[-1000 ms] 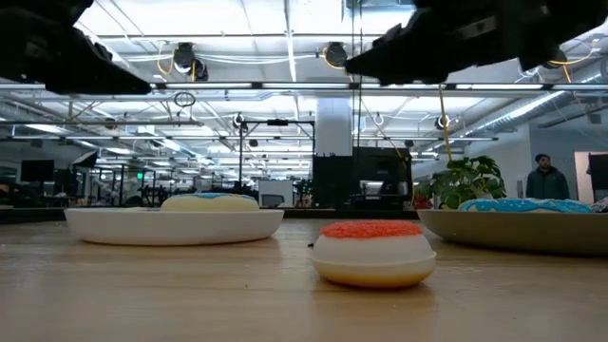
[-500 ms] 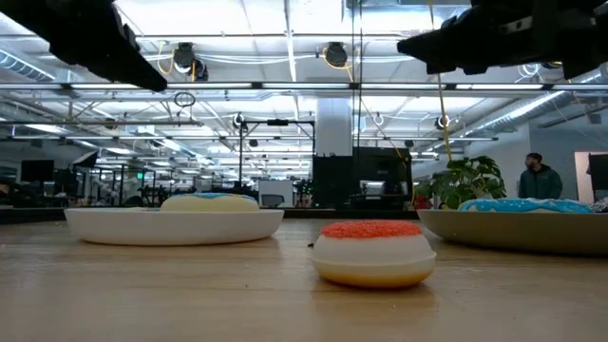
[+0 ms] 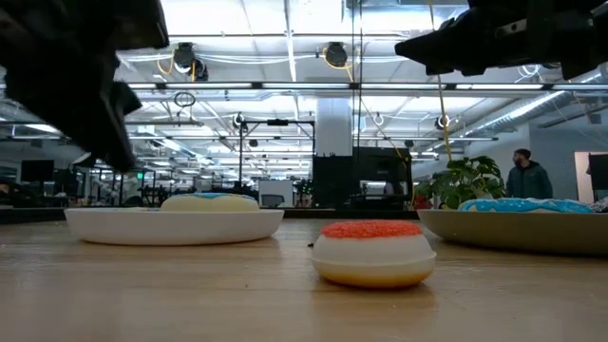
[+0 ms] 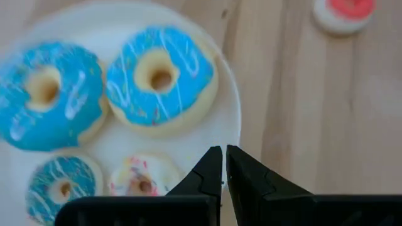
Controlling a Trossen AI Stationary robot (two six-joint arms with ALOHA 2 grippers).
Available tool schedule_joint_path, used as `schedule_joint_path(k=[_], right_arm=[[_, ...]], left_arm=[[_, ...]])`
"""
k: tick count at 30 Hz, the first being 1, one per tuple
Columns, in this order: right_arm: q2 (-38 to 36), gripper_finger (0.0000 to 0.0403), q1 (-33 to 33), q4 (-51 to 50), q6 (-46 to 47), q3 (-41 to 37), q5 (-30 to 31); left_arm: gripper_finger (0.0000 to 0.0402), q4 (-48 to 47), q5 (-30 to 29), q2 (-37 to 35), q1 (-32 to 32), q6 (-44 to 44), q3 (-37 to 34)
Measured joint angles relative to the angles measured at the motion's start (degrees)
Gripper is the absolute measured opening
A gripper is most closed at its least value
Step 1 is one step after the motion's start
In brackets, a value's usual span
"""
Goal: Pick & Place donuts
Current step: Adjust the small white donut on the white plate
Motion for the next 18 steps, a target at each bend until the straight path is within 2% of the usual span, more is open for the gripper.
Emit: schedule_joint_path(k=[5,18], right_arm=[[0.00,0.0000,0.00,0.43,-0.94,0.02,-0.04],[0.02,0.0000,0.00,0.41,-1.24,0.04,-0.02]], left_arm=[[0.0030,-1.02,0.42,3.04,0.15,-1.70,0.00],[0.0030,-4.57,0.14,3.11,2.23,-5.51,0.00]])
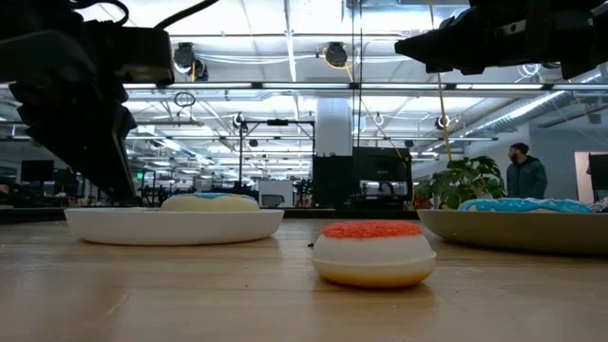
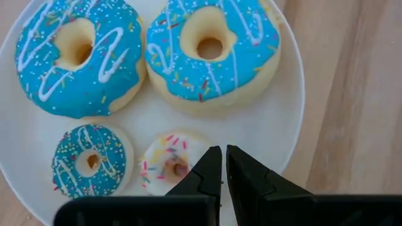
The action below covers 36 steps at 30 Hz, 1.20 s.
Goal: Pick & Place donuts
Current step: Adjust the small white donut on the white plate
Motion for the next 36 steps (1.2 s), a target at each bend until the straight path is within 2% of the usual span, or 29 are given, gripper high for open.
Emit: schedule_joint_path(k=[11,36], right_arm=[[0.00,0.0000,0.00,0.00,0.15,0.00,-0.02],[0.00,0.0000,0.00,-0.02,0.63,0.07,-0.02]], left_arm=[[0.0030,0.02,2.40,0.00,0.62,0.12,0.00],[0.0030,-7.91,0.66,-0.02,1.68,-2.40,-0.07]])
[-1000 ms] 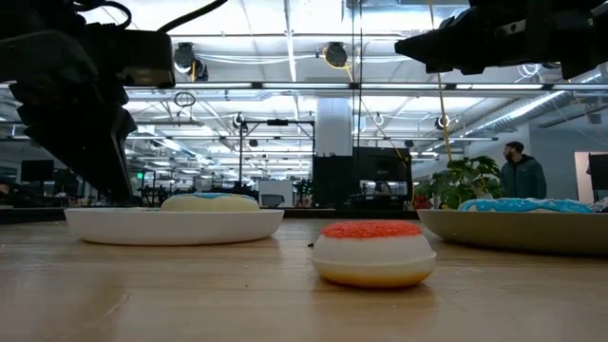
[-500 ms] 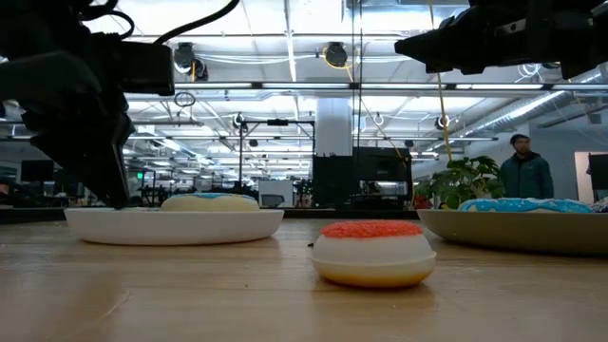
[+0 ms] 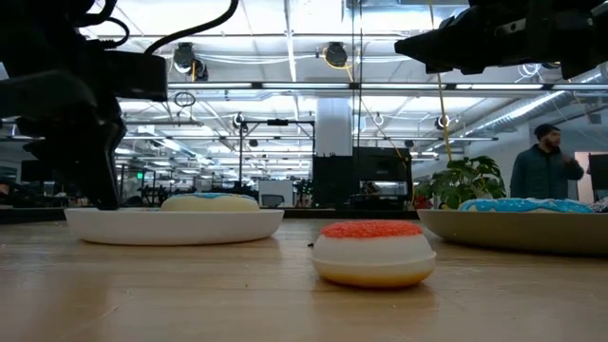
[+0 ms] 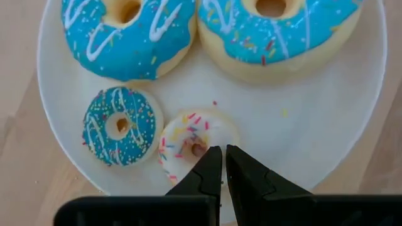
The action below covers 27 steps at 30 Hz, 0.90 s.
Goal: Pick & Place donuts
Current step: Adjust the small white donut on the white plate, then put the small orange donut on the white plate
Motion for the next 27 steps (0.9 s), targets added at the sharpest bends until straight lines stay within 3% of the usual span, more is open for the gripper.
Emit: schedule_joint_path(k=[14,21,27], right_arm=[[0.02,0.0000,0.01,-0.03,-0.07,0.00,0.00],[0.06,0.0000,0.02,-0.59,-0.40,0.00,0.06],[0.04,0.0000,0.01,-0.88,0.27,0.00,0.12]], left_arm=[[0.0030,7.93,-1.01,-3.69,-1.70,13.50,0.61],[0.0030,3.14,-11.52,-12.51,-8.02,19.49,0.27],[0.0030,2.42,-23.54,-24.79,-14.81,20.47,-6.29]])
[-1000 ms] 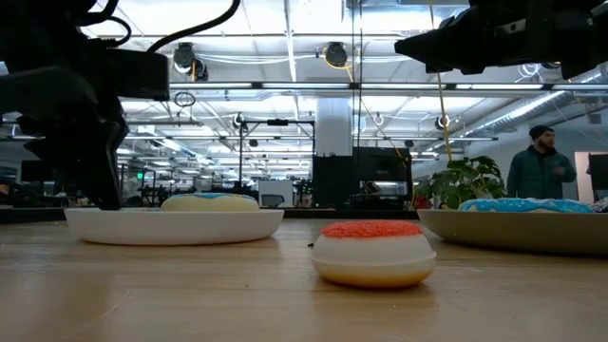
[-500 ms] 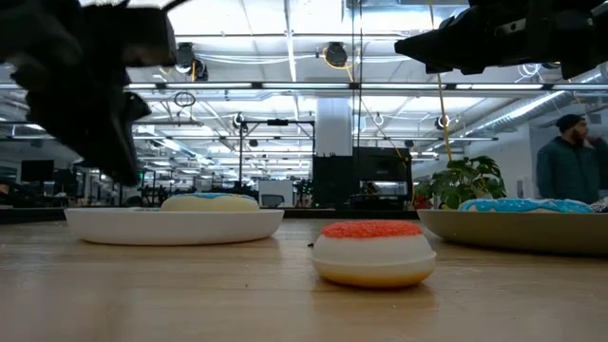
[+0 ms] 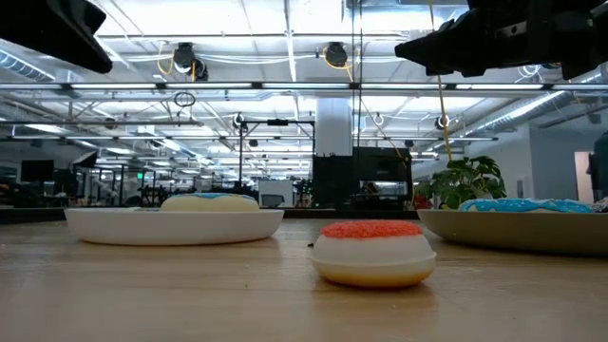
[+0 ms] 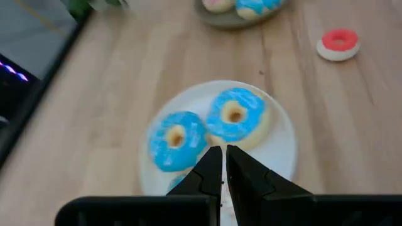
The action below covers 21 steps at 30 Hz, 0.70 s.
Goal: Pick & Place donuts
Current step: Put the small orange donut on the white plate
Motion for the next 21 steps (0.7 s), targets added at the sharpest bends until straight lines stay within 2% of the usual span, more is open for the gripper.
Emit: schedule_joint_path(k=[4,6,8,12,14,17,21], right_arm=[[0.00,0.0000,0.00,0.05,-0.55,0.00,0.01],[0.01,0.0000,0.01,0.28,-0.33,0.00,-0.02],[0.00,0.0000,0.01,0.73,0.27,0.02,-0.09],[0.00,0.0000,0.01,0.12,2.05,0.02,-0.12],[0.00,0.0000,0.01,-0.20,3.04,0.02,-0.12],[0.00,0.0000,0.01,-0.46,4.12,0.02,-0.12],[0.00,0.0000,0.01,-0.97,7.70,0.02,-0.12]], left_arm=[[0.0030,0.19,-2.12,-11.14,1.50,8.17,-5.15],[0.0023,3.63,0.38,-17.17,5.27,16.33,-6.05],[0.0008,7.64,7.50,-22.76,9.77,26.13,-6.85],[0.0007,16.52,31.45,-32.61,19.57,41.85,-9.97],[0.0004,17.52,38.53,-36.74,24.45,43.70,-12.09],[0.0005,17.44,39.90,-42.33,30.59,40.34,-17.29],[0.0003,26.05,43.37,-47.54,33.98,39.07,-25.47]])
